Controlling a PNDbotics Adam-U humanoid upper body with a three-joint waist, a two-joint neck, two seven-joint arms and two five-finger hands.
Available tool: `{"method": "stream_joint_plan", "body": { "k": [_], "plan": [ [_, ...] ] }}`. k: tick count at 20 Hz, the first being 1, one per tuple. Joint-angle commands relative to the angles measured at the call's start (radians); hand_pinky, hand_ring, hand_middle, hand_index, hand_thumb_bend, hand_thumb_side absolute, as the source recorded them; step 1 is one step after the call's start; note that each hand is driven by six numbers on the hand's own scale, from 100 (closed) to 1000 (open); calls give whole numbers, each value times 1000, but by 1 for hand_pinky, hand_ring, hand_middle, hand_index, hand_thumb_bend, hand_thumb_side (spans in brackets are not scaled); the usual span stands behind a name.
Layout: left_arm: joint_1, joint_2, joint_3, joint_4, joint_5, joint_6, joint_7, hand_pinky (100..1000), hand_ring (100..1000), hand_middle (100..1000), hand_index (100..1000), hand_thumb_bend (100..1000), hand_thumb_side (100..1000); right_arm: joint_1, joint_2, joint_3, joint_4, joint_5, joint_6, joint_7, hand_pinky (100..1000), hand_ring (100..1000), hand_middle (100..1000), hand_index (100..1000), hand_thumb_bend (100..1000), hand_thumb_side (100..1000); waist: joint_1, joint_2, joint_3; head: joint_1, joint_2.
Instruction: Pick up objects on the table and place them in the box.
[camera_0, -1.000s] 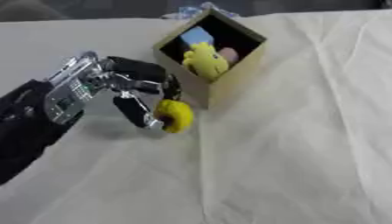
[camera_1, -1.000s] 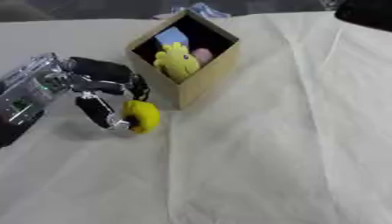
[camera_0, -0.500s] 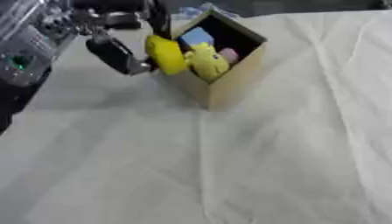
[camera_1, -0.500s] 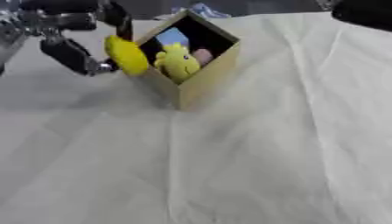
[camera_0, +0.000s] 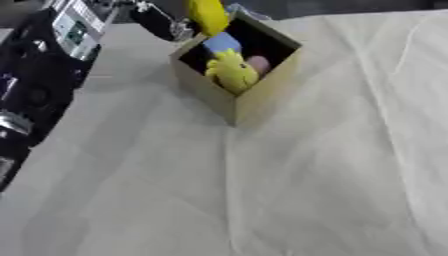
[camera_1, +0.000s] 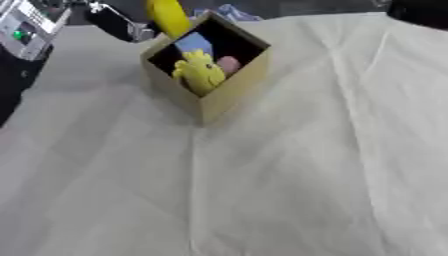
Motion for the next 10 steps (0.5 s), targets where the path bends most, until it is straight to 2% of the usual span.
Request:
{"method": "stream_joint_plan", "body": {
  "k": [1,3,7,8,10],
  "plan": [
    [-37,-22,36,59,-59,-10,32,768,636,609,690,205,100,-21,-8,-5,-12,-7,-1,3,883,766,642,829,100,542,-1,-19,-5,7,-17],
    [-41,-40,50,97,-110,-15,59,773,657,636,723,250,100,-25,-5,-4,-13,-8,-1,3,883,766,642,829,100,542,-1,-18,-9,9,-19],
    [-40,-61,67,139,-203,-38,102,818,750,742,863,406,100,-27,-2,-3,-13,-9,-1,6,883,766,642,828,100,547,0,-17,-13,10,-16],
    [-39,-62,70,145,-217,-46,106,825,763,758,889,446,128,-26,-1,-3,-12,-9,-1,6,883,766,641,828,100,548,1,-17,-13,9,-16],
    [-37,-62,75,156,-241,-56,107,834,780,781,931,529,257,-25,-1,-4,-12,-9,0,6,883,765,641,828,100,549,2,-18,-13,8,-14]
  ]
}}
